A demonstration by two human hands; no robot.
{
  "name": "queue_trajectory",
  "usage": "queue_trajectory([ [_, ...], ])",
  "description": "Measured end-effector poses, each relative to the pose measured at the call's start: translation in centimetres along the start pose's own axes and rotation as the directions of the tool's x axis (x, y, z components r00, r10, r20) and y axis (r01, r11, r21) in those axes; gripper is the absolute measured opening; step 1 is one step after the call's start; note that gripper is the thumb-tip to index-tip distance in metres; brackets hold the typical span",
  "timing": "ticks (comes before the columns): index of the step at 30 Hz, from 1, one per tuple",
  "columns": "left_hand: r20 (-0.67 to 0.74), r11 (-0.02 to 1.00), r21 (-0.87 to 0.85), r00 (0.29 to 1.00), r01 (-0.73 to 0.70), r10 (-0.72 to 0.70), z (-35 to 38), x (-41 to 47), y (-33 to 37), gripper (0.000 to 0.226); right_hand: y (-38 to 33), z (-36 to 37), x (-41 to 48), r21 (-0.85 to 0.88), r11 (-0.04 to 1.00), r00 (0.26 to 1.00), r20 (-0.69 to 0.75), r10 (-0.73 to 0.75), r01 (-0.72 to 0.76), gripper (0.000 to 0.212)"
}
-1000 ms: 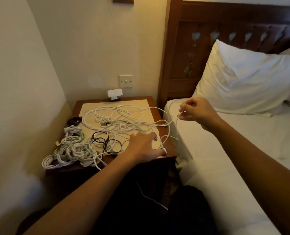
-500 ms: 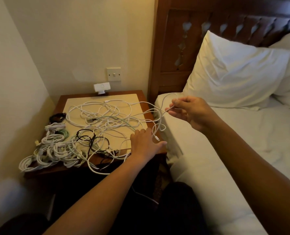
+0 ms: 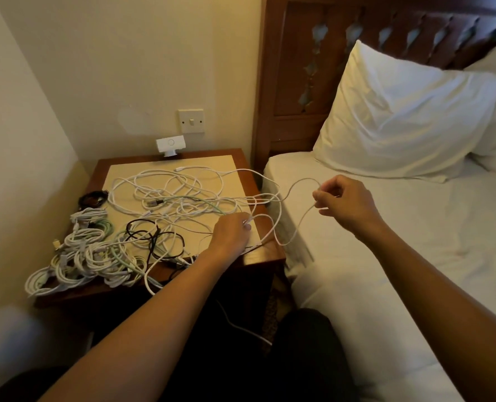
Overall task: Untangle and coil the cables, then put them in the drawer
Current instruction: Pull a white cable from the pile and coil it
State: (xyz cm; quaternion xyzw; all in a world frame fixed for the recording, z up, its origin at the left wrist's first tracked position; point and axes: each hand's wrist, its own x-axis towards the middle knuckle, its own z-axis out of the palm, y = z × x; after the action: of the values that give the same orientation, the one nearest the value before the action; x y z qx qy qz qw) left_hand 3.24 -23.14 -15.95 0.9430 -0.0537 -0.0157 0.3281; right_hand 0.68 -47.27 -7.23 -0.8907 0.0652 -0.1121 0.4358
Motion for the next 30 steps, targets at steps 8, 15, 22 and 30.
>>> queue_trajectory([
  [8,0.060,0.981,0.146,0.991,-0.131,0.123,0.6,0.2,1.1,0.039,3.8,-1.0,-0.5,-0.591,0.757,0.943,0.020,-0.332,0.279,0.005],
  [15,0.067,0.965,0.201,0.985,-0.169,0.159,0.7,-0.7,1.2,0.017,4.7,-1.2,-1.2,-0.607,0.754,0.960,0.056,-0.274,0.251,0.007],
  [22,-0.044,0.966,-0.257,0.999,0.010,-0.022,-1.9,-0.9,0.7,0.018,6.2,-1.8,-1.2,-0.675,0.717,0.984,0.090,-0.153,0.173,0.011],
  [30,0.042,0.869,-0.454,0.979,0.197,-0.199,-2.1,-1.1,0.2,0.020,4.7,-4.5,0.1,-0.572,0.820,0.988,-0.107,-0.108,0.027,0.018],
])
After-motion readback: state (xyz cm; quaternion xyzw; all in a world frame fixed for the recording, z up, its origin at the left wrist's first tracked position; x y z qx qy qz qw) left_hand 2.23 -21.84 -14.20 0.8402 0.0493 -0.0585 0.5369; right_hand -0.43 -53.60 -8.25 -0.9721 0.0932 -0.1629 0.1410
